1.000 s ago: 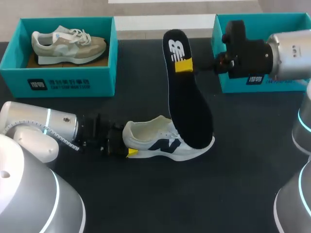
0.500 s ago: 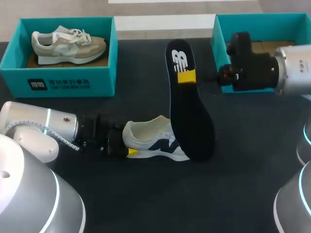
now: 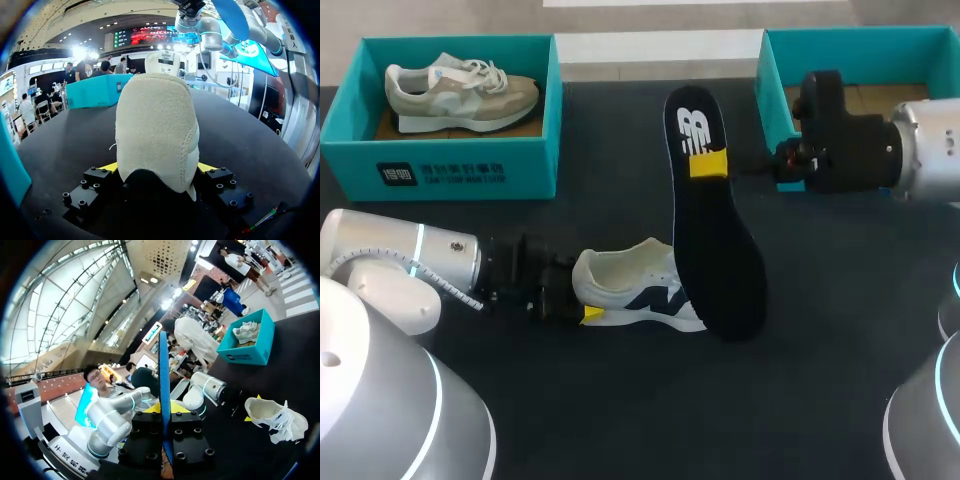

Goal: Take the shoe out of the shoebox, open the shoe tongue, remove and reinsert the insole, then place the shoe into the shoebox

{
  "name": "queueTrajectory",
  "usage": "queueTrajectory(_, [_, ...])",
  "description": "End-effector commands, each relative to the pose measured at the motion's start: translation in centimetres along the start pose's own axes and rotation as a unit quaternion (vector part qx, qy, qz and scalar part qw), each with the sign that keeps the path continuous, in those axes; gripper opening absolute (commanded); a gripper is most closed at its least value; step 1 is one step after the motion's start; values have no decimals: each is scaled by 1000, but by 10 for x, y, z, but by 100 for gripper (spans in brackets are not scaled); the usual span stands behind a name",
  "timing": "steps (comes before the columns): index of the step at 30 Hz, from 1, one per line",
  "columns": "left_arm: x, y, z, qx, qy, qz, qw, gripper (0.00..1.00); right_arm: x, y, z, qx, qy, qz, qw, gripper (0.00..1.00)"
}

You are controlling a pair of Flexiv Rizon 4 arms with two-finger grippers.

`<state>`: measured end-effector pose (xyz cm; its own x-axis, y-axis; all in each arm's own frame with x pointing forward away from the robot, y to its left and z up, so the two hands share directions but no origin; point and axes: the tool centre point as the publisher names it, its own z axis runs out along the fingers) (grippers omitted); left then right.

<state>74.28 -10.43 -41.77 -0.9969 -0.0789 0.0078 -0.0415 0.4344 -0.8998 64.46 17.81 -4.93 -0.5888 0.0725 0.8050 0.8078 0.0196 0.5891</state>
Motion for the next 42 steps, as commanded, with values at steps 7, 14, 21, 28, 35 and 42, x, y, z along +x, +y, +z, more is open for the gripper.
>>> queueTrajectory(7, [2, 4, 5, -1, 1, 0, 1000, 0, 1, 1, 2, 3, 1, -2, 1000, 0])
queueTrajectory(14, [2, 4, 5, -1, 1, 0, 1000, 0, 0, 1, 3, -2, 2, -6, 1000, 0])
queueTrajectory(21, [2, 4, 5, -1, 1, 0, 1000, 0, 0, 1, 3, -2, 2, -6, 1000, 0])
queueTrajectory(28, [2, 4, 5, -1, 1, 0, 1000, 0, 0, 1, 3, -2, 2, -6, 1000, 0])
queueTrajectory(35, [2, 4, 5, -1, 1, 0, 1000, 0, 0, 1, 3, -2, 2, -6, 1000, 0])
queueTrajectory(42, [5, -2, -4, -4, 6, 5, 1000, 100, 0, 1, 3, -2, 2, -6, 1000, 0])
